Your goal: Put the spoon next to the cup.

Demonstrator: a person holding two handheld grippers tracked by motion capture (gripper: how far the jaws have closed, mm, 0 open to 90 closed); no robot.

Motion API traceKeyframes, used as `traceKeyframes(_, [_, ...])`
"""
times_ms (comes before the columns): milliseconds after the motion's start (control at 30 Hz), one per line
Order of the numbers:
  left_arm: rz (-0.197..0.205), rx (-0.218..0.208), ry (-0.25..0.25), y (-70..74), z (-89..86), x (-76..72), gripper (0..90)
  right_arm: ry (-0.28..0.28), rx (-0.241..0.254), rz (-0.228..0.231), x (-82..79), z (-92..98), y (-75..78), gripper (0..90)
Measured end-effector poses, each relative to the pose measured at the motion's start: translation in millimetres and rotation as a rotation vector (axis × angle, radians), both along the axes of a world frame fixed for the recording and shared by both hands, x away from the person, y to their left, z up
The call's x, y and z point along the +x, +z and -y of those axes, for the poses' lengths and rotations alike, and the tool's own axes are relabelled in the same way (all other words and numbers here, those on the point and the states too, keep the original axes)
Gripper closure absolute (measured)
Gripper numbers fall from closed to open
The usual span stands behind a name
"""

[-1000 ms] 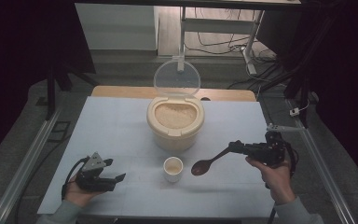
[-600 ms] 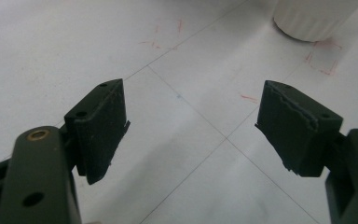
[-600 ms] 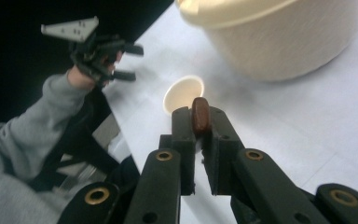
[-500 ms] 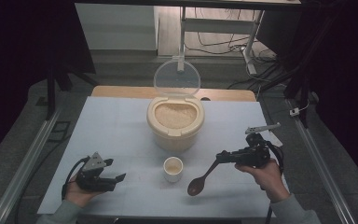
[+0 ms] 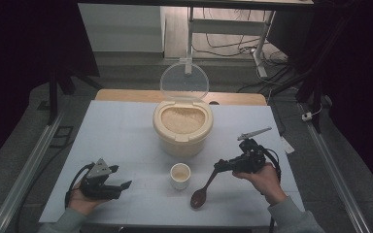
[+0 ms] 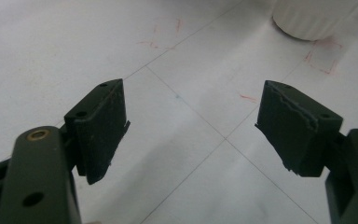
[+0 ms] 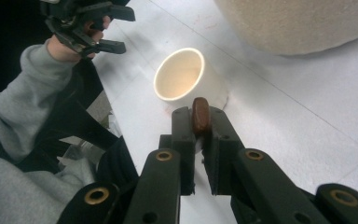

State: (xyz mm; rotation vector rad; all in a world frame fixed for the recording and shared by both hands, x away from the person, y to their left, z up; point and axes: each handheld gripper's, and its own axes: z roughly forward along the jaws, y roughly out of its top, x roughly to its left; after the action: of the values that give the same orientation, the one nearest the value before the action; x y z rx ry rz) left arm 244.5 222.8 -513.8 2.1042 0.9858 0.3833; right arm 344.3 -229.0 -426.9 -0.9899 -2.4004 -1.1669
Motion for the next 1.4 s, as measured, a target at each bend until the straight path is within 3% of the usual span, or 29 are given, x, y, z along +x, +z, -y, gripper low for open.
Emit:
traceKeyframes(367, [-0.002,0.004,0.0,-0.6,0.7,0.1,23.5,-0.039,0.007,-0.013,15.8,-8.8,-14.5,80.4])
traceKeyframes(833, [-0.005,0.009,-0.003,-1.4,2.4,0.4,23.4,-0.118,0.015,0.017,31.3,-13.5,-40.4,74.3])
traceKeyframes(1067, [-0.006,0.009,-0.003,-1.4,2.3,0.3,23.4,-0.141,-0.007,0.043,37.7,-17.4,-53.0,69.9])
traceKeyframes(1400, [-0.009,0.011,-0.005,-2.0,2.8,0.5,23.4,-0.163,-0.087,0.114,40.0,-23.6,-64.9,61.2])
